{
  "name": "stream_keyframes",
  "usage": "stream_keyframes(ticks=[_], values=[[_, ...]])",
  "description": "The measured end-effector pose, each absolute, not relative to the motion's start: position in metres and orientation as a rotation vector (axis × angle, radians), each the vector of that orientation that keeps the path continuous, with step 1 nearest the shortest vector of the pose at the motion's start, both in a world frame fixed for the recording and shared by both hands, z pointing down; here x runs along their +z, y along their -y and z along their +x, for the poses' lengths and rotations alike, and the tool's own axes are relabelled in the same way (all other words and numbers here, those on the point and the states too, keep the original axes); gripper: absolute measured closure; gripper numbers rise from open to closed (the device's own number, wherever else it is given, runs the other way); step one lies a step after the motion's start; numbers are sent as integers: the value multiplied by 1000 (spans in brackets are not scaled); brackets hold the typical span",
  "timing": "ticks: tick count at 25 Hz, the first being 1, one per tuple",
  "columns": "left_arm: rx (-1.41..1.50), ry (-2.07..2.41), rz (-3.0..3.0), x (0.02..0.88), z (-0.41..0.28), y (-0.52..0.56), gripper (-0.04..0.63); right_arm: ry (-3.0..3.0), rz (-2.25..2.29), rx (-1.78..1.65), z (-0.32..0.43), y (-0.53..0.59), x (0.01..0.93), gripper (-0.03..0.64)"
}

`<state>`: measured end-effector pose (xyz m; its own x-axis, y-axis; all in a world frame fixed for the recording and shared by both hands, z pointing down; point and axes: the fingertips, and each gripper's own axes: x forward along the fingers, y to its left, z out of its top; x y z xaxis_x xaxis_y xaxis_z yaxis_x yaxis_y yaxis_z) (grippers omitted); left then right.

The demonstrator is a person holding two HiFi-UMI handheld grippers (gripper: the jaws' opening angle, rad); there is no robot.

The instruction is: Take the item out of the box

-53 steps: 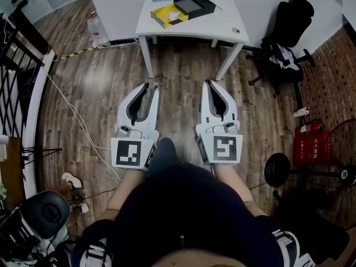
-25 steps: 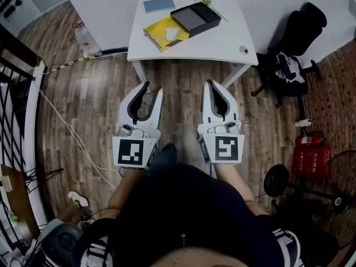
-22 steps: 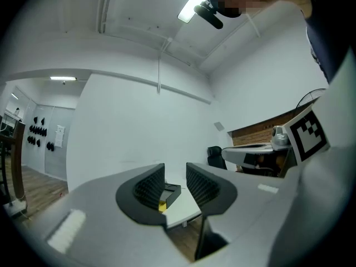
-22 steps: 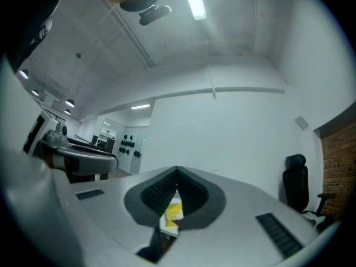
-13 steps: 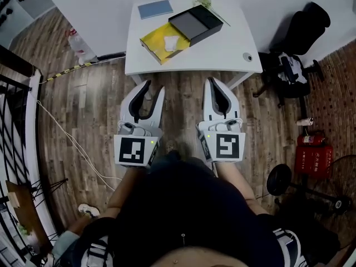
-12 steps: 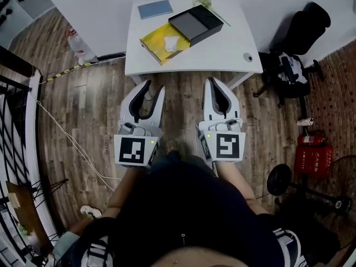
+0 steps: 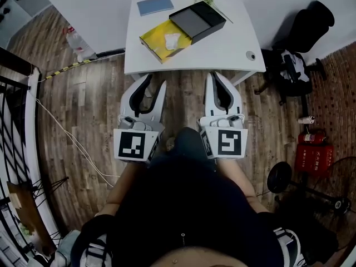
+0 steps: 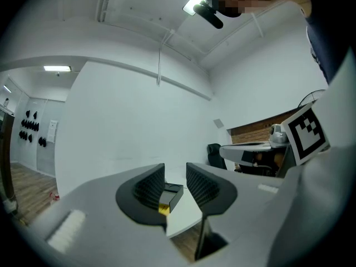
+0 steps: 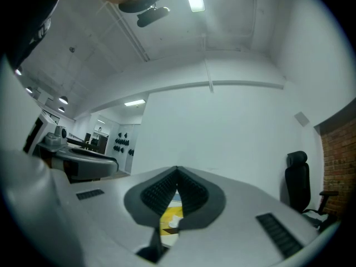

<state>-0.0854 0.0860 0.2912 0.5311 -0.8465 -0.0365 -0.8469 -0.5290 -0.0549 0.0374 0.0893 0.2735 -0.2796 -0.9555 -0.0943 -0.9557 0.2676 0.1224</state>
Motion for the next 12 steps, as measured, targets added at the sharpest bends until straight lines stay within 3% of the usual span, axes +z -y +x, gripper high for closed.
stream_keyframes(ticks=[12], values=[[3,-1503,-2712,299,-84,-48,466,-2504,-1889,257,39,-58,274,604]])
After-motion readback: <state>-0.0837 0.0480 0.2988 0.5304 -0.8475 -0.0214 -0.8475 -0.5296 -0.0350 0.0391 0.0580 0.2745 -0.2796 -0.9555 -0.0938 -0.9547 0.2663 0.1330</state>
